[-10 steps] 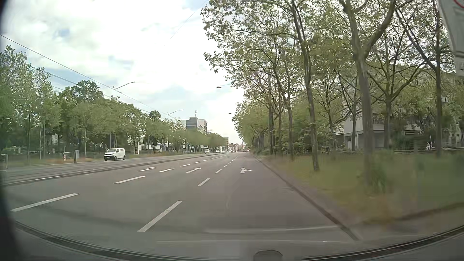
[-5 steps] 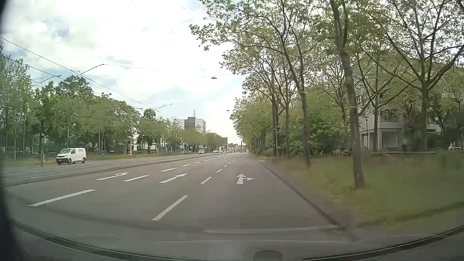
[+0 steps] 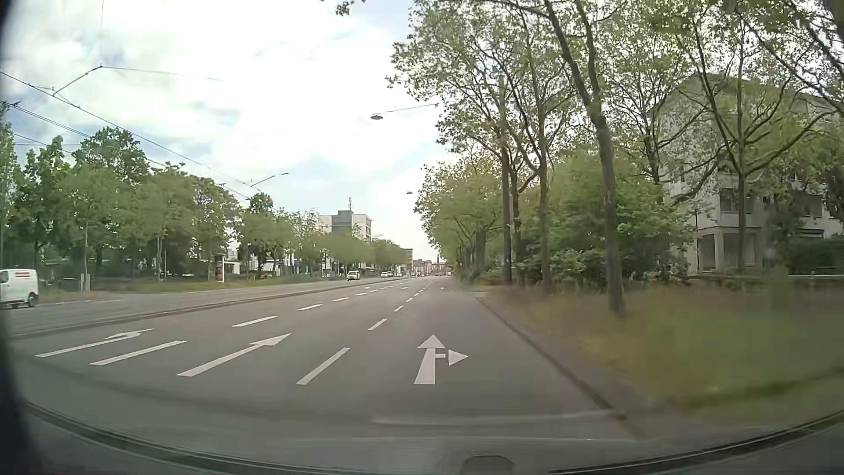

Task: Follow the waypoints while adhering to traffic rules and regulations

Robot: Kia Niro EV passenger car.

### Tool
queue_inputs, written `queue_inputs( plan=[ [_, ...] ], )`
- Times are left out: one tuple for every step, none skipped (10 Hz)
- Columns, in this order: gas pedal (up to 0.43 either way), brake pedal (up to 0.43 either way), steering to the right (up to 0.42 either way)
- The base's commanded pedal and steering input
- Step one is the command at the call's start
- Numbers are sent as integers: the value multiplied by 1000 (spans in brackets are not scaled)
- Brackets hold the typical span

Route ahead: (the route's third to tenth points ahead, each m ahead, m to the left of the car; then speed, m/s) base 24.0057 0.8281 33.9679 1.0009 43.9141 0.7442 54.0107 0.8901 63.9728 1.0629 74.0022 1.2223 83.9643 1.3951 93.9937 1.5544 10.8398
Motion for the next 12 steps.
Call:
queue_inputs(
  plan=[
    [87, 30, 3],
    [87, 30, 3],
    [87, 37, 3],
    [87, 30, 3],
    [87, 30, 3],
    [98, 30, 3],
    [98, 37, 1],
    [98, 30, 0],
    [98, 24, -2],
    [98, 30, -2],
    [98, 30, -2],
    [98, 30, -2]
  ],
)
